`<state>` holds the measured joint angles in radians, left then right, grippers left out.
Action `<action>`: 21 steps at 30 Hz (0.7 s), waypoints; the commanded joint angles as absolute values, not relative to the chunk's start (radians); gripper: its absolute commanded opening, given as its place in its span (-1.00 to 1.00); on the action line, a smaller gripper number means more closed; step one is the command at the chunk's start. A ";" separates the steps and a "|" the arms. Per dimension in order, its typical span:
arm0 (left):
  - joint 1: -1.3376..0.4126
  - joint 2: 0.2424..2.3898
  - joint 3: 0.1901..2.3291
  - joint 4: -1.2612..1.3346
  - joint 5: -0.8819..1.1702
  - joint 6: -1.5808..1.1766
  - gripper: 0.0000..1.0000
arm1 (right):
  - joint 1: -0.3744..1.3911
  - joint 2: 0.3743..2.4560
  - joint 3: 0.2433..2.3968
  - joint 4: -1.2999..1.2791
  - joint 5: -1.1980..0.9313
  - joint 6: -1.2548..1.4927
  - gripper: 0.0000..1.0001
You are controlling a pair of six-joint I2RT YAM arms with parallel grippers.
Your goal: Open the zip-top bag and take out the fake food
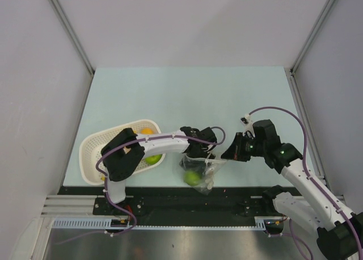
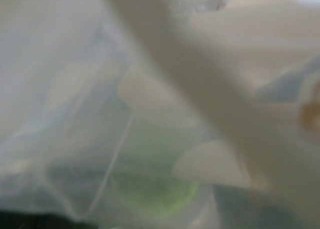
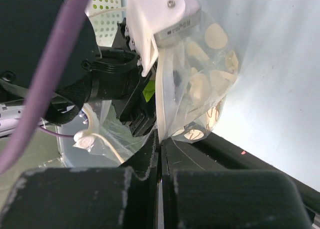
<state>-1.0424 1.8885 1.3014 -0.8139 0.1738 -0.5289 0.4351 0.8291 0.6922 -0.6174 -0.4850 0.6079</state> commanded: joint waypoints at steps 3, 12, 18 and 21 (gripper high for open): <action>-1.043 1.848 1.250 -0.805 0.215 -0.494 0.44 | 0.420 0.833 0.696 -0.604 -0.485 0.569 -1.00; -1.043 1.830 1.394 -0.834 0.085 -0.492 -0.70 | 0.420 0.845 0.703 -0.592 -0.489 0.574 -1.00; -1.042 1.839 1.620 -0.894 -0.033 -0.463 -1.00 | 0.422 0.861 0.703 -0.581 -0.482 0.572 -1.00; -1.042 1.819 1.669 -0.881 -0.064 -0.454 -1.00 | 0.425 0.868 0.704 -0.584 -0.477 0.568 -1.00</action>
<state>-1.0424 1.8729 1.5944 -0.8673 0.0273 -0.4911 0.4232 0.8635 0.6895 -0.6094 -0.4854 0.5907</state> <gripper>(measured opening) 0.622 0.010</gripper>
